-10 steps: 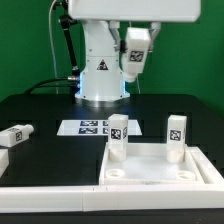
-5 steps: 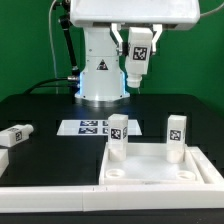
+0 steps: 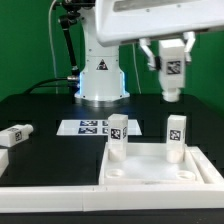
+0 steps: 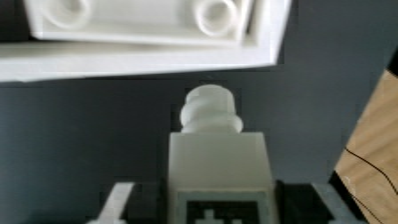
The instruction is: Assemble square table
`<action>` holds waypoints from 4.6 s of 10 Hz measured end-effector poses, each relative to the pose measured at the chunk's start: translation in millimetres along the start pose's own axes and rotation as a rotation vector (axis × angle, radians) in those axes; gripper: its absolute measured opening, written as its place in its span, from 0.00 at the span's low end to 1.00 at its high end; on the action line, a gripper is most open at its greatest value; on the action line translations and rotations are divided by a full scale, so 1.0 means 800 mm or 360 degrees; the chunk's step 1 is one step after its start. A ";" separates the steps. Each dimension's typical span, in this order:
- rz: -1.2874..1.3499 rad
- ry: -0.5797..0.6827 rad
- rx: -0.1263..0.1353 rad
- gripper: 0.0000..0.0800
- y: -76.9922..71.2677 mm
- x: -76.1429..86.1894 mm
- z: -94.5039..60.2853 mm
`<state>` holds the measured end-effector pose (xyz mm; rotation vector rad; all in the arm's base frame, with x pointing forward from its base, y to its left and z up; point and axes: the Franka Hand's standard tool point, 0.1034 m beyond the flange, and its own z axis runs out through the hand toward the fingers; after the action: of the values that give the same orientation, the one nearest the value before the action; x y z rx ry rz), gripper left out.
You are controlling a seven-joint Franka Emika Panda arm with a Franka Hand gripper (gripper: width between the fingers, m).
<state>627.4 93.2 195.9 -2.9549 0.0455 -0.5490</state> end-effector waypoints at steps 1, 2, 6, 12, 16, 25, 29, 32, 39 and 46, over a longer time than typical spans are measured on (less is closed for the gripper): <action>0.0015 0.0007 -0.0014 0.36 -0.007 0.006 0.007; 0.0011 0.0004 -0.0015 0.36 -0.004 0.004 0.008; -0.0098 0.0161 -0.0078 0.36 0.017 -0.001 0.020; -0.0248 0.0284 -0.0141 0.36 0.029 0.003 0.050; -0.0279 0.0307 -0.0157 0.36 0.020 -0.029 0.101; -0.0289 0.0237 -0.0135 0.36 0.008 -0.046 0.108; -0.0310 0.0192 -0.0120 0.36 -0.002 -0.072 0.119; -0.0314 0.0182 -0.0121 0.36 -0.002 -0.078 0.126; -0.0313 0.0174 -0.0121 0.36 -0.002 -0.078 0.126; -0.0315 0.0195 -0.0131 0.36 0.006 -0.072 0.134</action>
Offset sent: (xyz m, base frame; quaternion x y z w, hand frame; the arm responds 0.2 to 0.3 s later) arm 0.0000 0.0000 0.0000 0.0000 0.0000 0.0000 1.0000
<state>611.7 104.9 75.9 -3.0208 -0.2199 -0.7712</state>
